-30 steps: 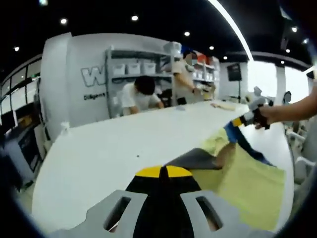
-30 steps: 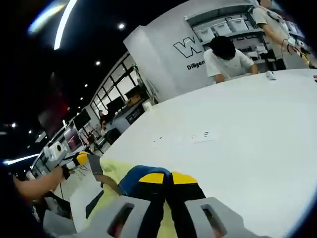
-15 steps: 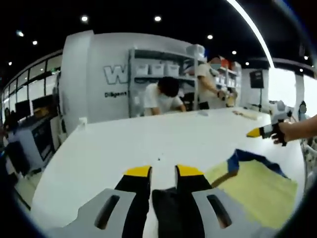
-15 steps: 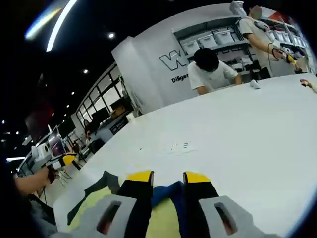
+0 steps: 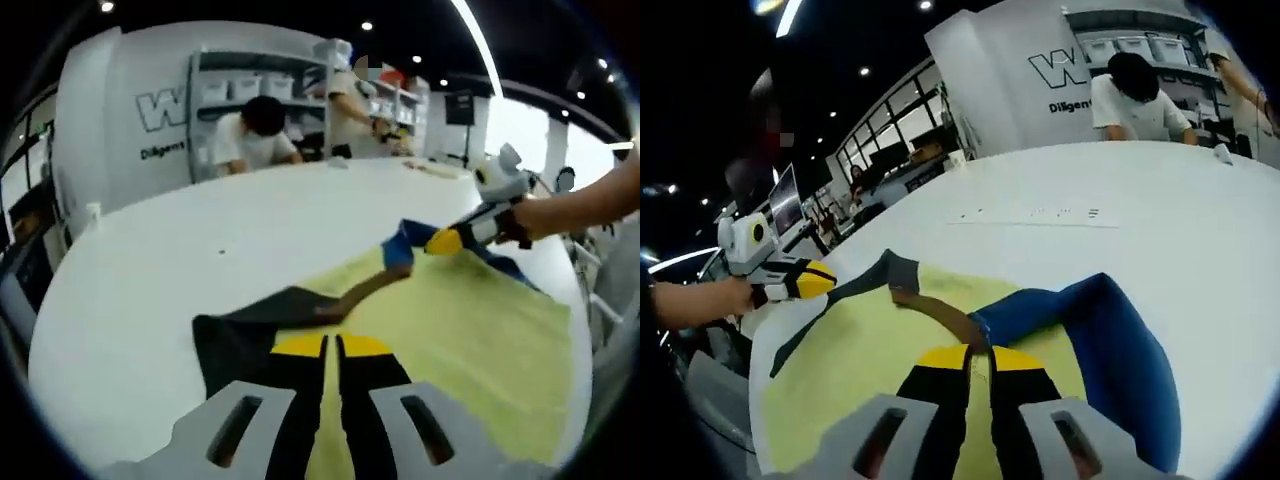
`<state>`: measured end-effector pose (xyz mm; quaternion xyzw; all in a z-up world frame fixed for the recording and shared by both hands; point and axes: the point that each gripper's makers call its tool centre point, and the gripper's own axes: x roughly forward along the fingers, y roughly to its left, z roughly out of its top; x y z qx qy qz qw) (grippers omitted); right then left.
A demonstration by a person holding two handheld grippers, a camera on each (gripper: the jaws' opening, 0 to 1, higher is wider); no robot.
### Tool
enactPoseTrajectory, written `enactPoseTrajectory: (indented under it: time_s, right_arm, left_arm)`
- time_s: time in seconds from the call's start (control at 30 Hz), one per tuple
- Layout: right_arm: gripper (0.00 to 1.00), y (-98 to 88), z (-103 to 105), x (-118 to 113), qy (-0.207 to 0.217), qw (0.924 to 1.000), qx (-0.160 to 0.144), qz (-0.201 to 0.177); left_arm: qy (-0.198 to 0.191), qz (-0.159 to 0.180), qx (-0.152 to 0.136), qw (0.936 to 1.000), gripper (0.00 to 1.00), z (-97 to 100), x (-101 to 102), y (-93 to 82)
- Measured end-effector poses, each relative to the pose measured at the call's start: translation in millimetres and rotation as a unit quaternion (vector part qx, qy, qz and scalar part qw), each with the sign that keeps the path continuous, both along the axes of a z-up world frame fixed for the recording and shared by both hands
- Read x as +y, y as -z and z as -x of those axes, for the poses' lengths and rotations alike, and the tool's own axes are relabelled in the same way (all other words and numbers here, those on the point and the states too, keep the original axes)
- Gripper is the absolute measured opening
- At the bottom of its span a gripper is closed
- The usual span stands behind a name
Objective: Fold the garment on the visible template until the final outline fits inside the template.
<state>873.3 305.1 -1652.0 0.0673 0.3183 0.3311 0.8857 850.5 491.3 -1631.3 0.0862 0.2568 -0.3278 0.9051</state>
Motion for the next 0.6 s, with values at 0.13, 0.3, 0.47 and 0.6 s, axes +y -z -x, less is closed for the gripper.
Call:
enactPoseTrajectory:
  time_s: [0.13,0.3,0.47,0.6]
  right_arm:
    - [0.00,9.5,-5,-5,-0.007,0.9992,-0.015,0.035]
    - [0.08,12.9,-16,-11,0.010,0.9998,-0.007,0.015]
    - [0.16,11.1,-16,-9,0.030,0.9995,-0.001,-0.007]
    - [0.13,17.6,-25,-5,0.038,0.9993,0.004,-0.008]
  left_arm:
    - [0.007,-0.012,0.008,0.9999,0.07,-8.2,-11,14.7]
    - [0.002,-0.005,0.021,0.9998,0.19,-21.2,-18,23.9]
    - [-0.019,0.019,0.039,0.9989,0.24,-28.7,-24,25.4]
    - [-0.045,0.039,0.053,0.9968,0.24,-41.1,-27,33.3]
